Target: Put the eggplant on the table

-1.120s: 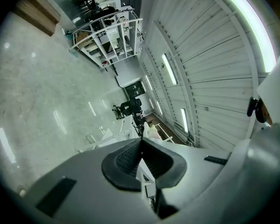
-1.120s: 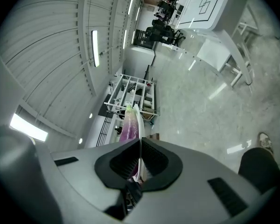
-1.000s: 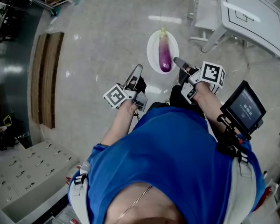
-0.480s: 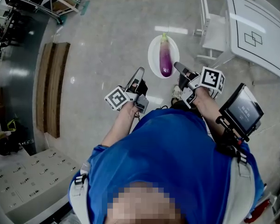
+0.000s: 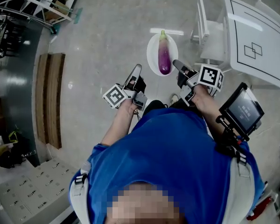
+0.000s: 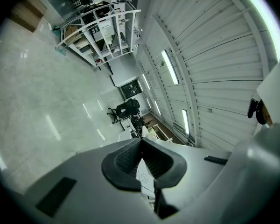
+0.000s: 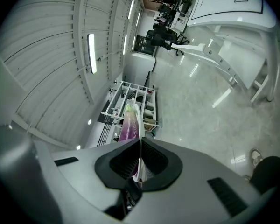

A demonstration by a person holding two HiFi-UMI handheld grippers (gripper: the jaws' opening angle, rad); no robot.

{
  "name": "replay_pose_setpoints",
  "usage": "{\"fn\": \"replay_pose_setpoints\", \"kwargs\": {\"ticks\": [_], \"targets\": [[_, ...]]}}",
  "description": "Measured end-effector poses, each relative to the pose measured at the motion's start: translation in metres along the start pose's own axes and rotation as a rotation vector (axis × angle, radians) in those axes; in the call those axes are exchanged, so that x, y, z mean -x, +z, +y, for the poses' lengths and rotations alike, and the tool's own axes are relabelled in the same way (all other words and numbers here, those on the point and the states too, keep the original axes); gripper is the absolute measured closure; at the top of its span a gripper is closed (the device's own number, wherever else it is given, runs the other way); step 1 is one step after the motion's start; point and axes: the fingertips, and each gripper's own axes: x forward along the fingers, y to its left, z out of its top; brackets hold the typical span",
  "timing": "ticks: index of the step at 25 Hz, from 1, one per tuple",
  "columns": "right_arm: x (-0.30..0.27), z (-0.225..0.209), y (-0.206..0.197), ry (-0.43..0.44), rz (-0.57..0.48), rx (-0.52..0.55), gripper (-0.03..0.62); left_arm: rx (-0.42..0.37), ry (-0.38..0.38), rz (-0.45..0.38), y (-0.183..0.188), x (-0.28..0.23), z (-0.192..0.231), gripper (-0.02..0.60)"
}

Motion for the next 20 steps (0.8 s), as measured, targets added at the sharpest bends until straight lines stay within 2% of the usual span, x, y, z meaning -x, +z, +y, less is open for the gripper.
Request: {"fn": "replay_pose_setpoints", "kwargs": {"ticks": [6,12,16,20], "targets": [[-0.009,-0.004,0.032,-0.033,-0.066,-0.015,0.580,0.007,-0.012,0.051,0.020,-0.036,0.003,0.574],[-0.059,-0.011,0.091,-0.040,-0.153,-0.014,0.580,0.016,-0.057,0.133,0.068,-0.112,0.026,0.574],[-0.086,-0.014,0.119,-0.042,-0.218,-0.065,0.580,-0.014,-0.077,0.204,0.096,-0.153,0.037,0.574],[-0.116,-0.010,0.146,-0.049,-0.283,-0.066,0.580,-0.019,-0.099,0.258,0.130,-0.182,0.044,0.574]]}}
